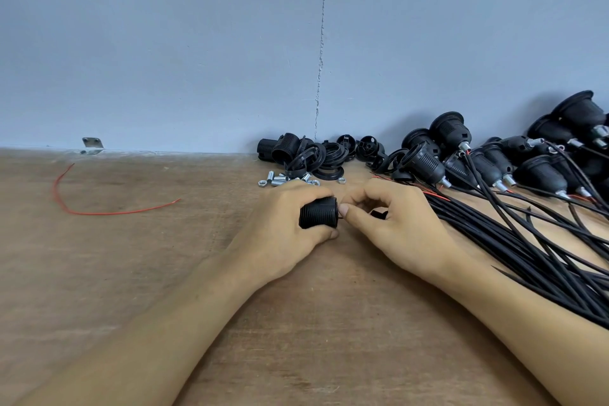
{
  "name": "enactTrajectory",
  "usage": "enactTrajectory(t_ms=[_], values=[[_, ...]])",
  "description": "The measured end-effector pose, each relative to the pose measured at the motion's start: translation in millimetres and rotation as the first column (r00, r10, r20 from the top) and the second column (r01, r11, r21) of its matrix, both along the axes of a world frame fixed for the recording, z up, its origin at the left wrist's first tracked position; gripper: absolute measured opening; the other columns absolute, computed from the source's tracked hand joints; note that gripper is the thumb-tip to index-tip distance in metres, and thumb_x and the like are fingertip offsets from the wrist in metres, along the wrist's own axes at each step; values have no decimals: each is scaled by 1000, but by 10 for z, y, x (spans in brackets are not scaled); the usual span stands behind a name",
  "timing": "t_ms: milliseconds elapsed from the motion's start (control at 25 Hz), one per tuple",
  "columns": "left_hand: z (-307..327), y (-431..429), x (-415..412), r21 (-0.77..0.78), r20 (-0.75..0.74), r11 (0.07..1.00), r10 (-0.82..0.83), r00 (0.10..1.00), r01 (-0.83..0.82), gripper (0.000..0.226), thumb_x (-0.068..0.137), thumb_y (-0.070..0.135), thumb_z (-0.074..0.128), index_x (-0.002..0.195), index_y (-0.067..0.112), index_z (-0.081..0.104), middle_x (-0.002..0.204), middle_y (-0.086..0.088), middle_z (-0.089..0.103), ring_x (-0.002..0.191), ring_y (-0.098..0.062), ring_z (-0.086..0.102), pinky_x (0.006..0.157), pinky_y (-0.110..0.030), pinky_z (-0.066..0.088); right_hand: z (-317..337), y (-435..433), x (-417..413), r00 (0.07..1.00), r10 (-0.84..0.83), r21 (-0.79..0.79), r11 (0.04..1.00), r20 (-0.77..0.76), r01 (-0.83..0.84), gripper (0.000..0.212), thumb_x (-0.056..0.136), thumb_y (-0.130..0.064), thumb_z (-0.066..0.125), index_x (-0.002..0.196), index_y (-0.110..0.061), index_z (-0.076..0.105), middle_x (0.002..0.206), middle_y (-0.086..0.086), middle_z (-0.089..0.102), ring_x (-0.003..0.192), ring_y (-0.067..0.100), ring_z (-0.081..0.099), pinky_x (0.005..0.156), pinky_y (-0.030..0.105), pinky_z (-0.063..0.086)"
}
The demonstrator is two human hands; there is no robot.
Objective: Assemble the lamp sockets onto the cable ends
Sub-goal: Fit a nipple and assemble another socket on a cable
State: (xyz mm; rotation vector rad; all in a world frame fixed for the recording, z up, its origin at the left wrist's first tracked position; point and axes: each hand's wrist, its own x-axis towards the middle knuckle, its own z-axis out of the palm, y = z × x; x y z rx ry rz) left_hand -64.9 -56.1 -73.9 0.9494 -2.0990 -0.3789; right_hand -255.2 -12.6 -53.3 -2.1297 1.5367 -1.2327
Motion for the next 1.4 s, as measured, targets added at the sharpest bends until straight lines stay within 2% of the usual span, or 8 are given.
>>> enactTrajectory(t_ms=[160, 240, 360, 640, 960, 1200, 1320, 1400], values=[[-25, -7, 5, 32, -35, 997, 71, 997, -70, 54, 71, 33, 90, 120, 36, 68, 99, 23, 65, 97, 10, 56, 80, 0, 34, -8, -25, -6, 998, -36, 39, 999, 50, 34, 15, 87, -15, 70, 77, -26, 71, 74, -10, 67, 72, 3, 58, 68, 11, 42], [-28, -8, 11, 55, -53, 996, 75, 996, -72, 52, 69, 35, 91, 115, 37, 67, 98, 26, 66, 98, 14, 55, 79, 1, 35, -4, -26, -16, 999, -33, 55, 998, 22, 31, 16, 89, -16, 69, 77, -27, 69, 75, -8, 66, 72, 5, 57, 68, 12, 42], [-28, -1, 15, 27, -36, 999, 33, 999, -32, 43, 69, 32, 92, 107, 33, 73, 93, 23, 67, 97, 10, 56, 78, -1, 36, 3, -23, -28, 999, -1, 67, 998, -32, 3, 18, 90, -15, 68, 77, -27, 68, 77, -6, 66, 74, 8, 58, 70, 19, 44], [4, 25, 4, 21, -15, 1000, -9, 1000, 9, 29, 70, 33, 89, 94, 28, 73, 85, 12, 67, 83, -7, 60, 71, -20, 44, 2, 0, -20, 998, 2, 31, 1000, -69, 0, 17, 89, -11, 68, 76, -22, 67, 74, -7, 65, 74, 6, 57, 67, 11, 39], [38, 29, 16, -29, 55, 999, -19, 998, 21, 24, 73, 32, 88, 90, 29, 71, 73, 13, 62, 79, -6, 56, 64, -13, 38, -11, -5, -27, 996, 6, 17, 1000, -91, -5, 14, 89, -11, 68, 78, -20, 69, 73, -9, 64, 74, 4, 56, 66, 11, 39], [-36, -24, -6, 58, 20, 997, 39, 999, -41, 36, 77, 43, 83, 109, 38, 67, 96, 20, 62, 96, 4, 55, 77, -7, 37, 35, -93, -45, 995, -19, 118, 993, -99, 31, 4, 92, -25, 67, 96, -26, 70, 86, -11, 65, 79, -3, 57, 72, 9, 41], [-36, -35, 0, 167, -60, 984, 80, 995, -69, 40, 76, 45, 83, 110, 43, 61, 100, 22, 64, 93, 5, 59, 77, -14, 44, 195, -123, -176, 987, 15, 360, 932, -161, 45, 54, 77, -54, 77, 122, -33, 56, 108, -15, 58, 95, -3, 57, 80, 14, 43], [-31, -37, 2, 245, -93, 965, 120, 988, -94, 41, 75, 44, 86, 107, 46, 60, 97, 23, 66, 84, 6, 60, 71, -16, 43, 353, -120, -282, 957, 78, 531, 843, -279, 86, 73, 67, -58, 83, 126, -37, 47, 112, -19, 53, 100, -4, 54, 83, 20, 43]])
